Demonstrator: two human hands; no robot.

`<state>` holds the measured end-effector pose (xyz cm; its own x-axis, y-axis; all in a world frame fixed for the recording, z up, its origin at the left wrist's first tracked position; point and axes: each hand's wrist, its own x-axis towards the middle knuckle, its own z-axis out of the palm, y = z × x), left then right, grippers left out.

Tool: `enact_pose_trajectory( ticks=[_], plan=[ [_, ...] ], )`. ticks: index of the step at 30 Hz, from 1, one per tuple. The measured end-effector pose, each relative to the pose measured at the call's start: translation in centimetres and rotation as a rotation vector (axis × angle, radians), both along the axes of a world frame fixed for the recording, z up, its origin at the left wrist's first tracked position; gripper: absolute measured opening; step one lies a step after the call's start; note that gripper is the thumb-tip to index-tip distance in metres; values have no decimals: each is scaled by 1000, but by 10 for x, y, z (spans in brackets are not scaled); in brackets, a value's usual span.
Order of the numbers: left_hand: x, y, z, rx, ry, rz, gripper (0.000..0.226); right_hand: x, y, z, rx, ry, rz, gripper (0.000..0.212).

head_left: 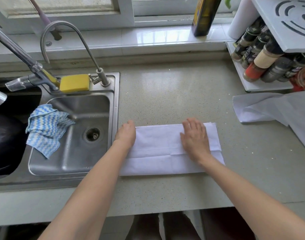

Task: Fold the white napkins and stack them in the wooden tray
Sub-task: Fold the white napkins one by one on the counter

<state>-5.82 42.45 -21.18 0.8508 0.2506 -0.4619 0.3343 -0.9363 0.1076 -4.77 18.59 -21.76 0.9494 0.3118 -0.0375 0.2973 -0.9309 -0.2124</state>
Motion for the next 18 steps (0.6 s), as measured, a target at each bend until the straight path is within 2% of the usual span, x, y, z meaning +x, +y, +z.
enact_pose_trajectory(
  ticks=[2,5,8,11,13,15,17,18],
  plan=[
    [-1,1,1,-9,-6,1,23,-33,6,-6,80,57,87,48],
    [0,2,4,-47,5,38,23,-60,6,-24,-29,188,181,59],
    [-3,0,8,-98,-64,121,21,-63,4,-37,-66,193,167,58],
    [-35,-19,2,4,-449,-3,30,-64,5,-41,-68,174,158,57],
    [-66,-47,-2,-64,-618,-148,37,-65,6,-43,-78,155,153,57],
    [-88,-73,-12,-122,-518,-230,47,-65,7,-45,-80,148,148,57],
    [-101,-85,-26,-76,-297,-229,55,-65,6,-47,-77,141,143,56],
    [-105,-84,-33,-35,-252,-228,57,-65,6,-48,-72,132,140,55]
  ],
)
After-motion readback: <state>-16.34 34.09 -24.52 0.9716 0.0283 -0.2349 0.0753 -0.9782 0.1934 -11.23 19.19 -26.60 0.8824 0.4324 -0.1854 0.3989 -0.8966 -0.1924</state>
